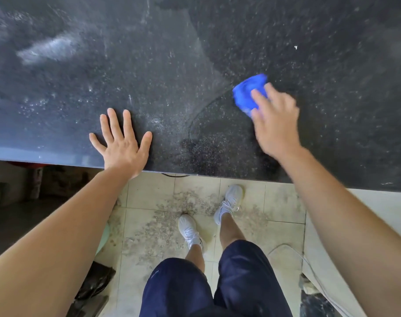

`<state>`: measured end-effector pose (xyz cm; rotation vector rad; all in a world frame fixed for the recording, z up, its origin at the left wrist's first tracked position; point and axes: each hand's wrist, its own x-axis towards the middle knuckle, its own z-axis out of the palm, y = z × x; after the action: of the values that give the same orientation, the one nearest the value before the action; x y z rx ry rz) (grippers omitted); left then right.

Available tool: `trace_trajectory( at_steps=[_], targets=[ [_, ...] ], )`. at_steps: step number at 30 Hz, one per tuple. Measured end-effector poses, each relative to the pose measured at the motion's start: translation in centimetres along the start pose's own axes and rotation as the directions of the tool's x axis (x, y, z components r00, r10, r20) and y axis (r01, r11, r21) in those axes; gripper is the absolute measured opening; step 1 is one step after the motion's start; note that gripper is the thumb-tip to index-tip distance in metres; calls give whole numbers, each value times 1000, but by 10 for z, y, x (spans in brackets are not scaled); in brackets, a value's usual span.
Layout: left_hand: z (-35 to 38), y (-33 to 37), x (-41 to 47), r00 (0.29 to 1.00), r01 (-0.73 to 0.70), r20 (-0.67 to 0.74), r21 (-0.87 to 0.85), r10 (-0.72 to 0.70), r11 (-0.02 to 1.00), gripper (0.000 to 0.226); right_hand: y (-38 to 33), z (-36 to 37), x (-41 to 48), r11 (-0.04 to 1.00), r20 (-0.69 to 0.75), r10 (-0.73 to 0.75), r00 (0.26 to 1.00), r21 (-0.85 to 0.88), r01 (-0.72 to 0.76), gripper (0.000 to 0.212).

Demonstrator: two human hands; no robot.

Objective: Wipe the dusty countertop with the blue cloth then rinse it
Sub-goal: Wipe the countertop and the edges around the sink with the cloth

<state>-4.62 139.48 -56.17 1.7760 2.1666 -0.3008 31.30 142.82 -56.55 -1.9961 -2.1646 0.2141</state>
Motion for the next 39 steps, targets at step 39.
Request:
trace_trajectory(
  at_steps=[39],
  targets=[
    [-4, 6, -1, 996, 68, 50, 3, -68, 998, 75, -111, 22, 70, 947, 147, -321, 936, 68, 314, 68]
  ],
)
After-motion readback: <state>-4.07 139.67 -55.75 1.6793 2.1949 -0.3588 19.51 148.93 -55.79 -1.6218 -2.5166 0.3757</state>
